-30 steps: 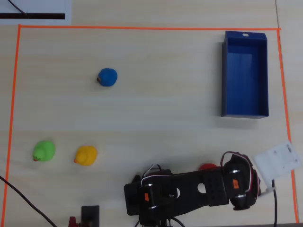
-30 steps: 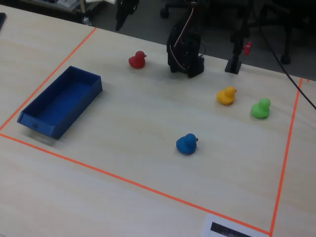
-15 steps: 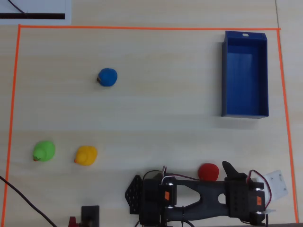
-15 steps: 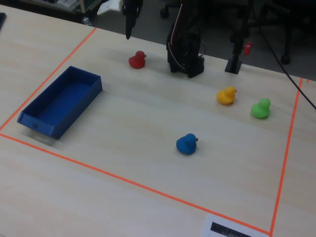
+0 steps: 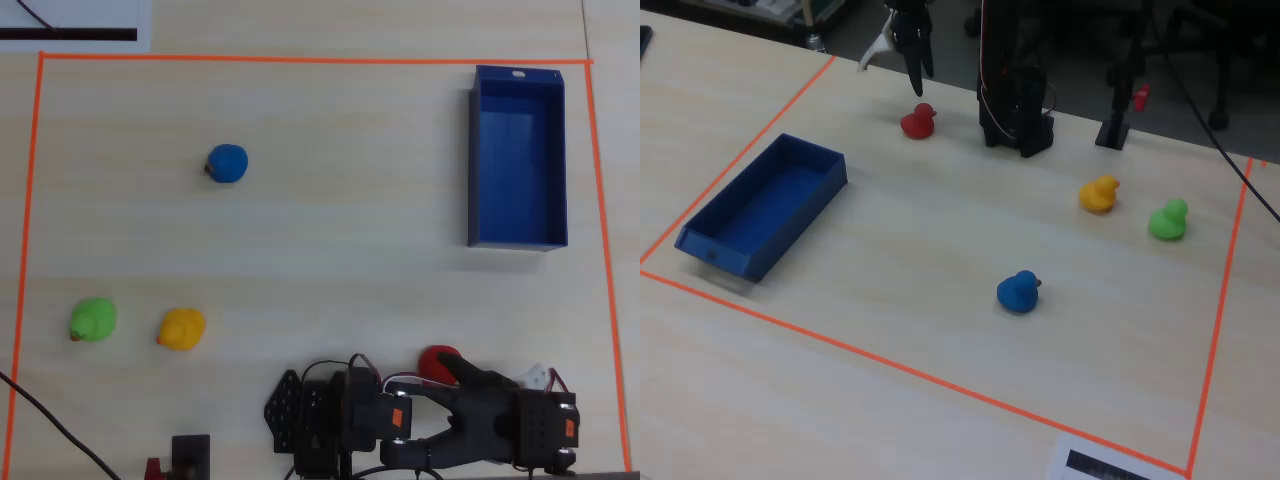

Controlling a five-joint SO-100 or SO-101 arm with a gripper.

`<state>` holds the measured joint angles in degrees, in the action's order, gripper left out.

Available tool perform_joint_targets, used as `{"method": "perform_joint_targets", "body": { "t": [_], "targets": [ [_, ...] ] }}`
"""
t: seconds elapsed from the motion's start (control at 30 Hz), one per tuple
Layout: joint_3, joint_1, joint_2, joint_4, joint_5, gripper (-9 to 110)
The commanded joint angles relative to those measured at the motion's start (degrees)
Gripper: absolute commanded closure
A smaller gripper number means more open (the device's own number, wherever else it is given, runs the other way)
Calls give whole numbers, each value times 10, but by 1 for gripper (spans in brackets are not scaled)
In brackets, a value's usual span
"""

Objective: Grasp red duck and put it into box.

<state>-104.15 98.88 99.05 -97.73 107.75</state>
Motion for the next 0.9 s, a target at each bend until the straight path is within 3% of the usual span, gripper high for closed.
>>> {"method": "perform_joint_targets", "body": {
  "t": [0.0, 0.33, 0.63, 0.87],
  "targets": [
    [-113, -27, 72, 27, -18, 65],
    [-400, -18, 207, 428, 38, 59],
    [-401, -37, 233, 397, 33, 62],
    [-394, -49, 235, 397, 40, 73]
  ]
}}
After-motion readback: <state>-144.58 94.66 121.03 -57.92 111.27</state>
